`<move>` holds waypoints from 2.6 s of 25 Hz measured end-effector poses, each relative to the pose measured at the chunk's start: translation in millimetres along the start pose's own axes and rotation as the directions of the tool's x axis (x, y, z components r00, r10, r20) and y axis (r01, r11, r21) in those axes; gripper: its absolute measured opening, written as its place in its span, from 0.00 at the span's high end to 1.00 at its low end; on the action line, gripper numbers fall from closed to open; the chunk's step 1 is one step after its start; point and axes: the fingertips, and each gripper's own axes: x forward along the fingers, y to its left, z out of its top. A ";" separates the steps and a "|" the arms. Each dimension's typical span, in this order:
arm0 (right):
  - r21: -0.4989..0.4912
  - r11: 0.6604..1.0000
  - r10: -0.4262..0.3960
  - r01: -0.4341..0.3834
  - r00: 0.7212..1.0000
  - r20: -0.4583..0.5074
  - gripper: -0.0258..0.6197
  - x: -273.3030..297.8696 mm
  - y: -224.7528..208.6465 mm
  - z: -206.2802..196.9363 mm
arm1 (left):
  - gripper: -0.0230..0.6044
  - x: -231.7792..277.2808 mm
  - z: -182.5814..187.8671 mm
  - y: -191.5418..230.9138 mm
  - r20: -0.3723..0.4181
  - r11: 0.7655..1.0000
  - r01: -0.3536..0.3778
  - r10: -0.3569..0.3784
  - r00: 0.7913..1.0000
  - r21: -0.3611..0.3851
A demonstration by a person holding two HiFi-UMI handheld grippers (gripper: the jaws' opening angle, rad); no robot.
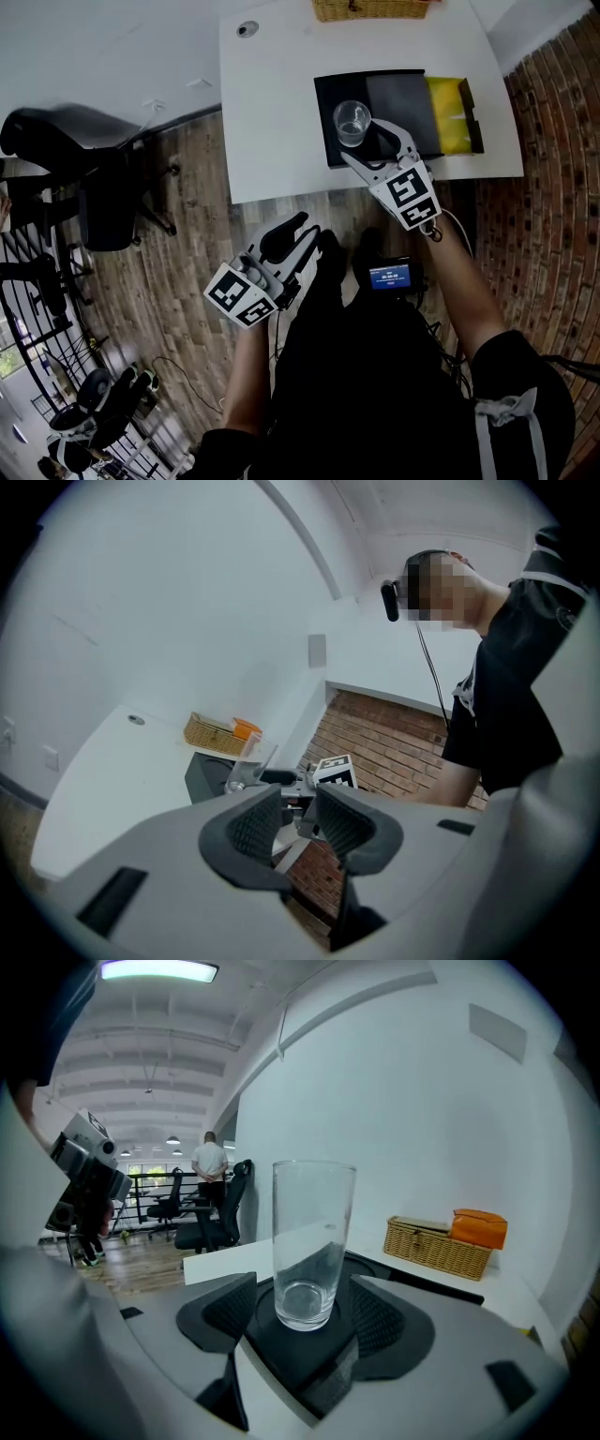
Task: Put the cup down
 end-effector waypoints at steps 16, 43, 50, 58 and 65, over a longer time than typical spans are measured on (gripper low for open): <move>0.271 0.962 -0.040 -0.014 0.980 0.193 0.50 -89.5 -7.6 39.3 | 0.78 7.3 9.4 -20.4 0.020 0.996 0.076 -0.077 0.997 0.039; 0.361 0.932 -0.111 -0.016 0.939 0.327 0.92 -177.4 8.4 121.9 | 0.88 45.1 71.4 -67.4 0.079 0.966 0.211 -0.224 0.971 0.150; 0.314 0.949 -0.132 0.032 0.944 0.301 0.93 -171.9 4.7 124.8 | 0.95 42.0 80.7 -67.3 0.095 0.967 0.207 -0.222 0.970 0.149; 0.293 0.955 -0.128 0.040 0.950 0.286 0.93 -162.4 4.8 123.2 | 0.95 43.9 78.9 -64.3 0.082 0.967 0.210 -0.223 0.971 0.143; 0.273 0.961 -0.128 0.051 0.954 0.273 0.93 -156.1 1.5 122.1 | 0.95 46.6 79.8 -59.7 0.082 0.969 0.206 -0.218 0.972 0.133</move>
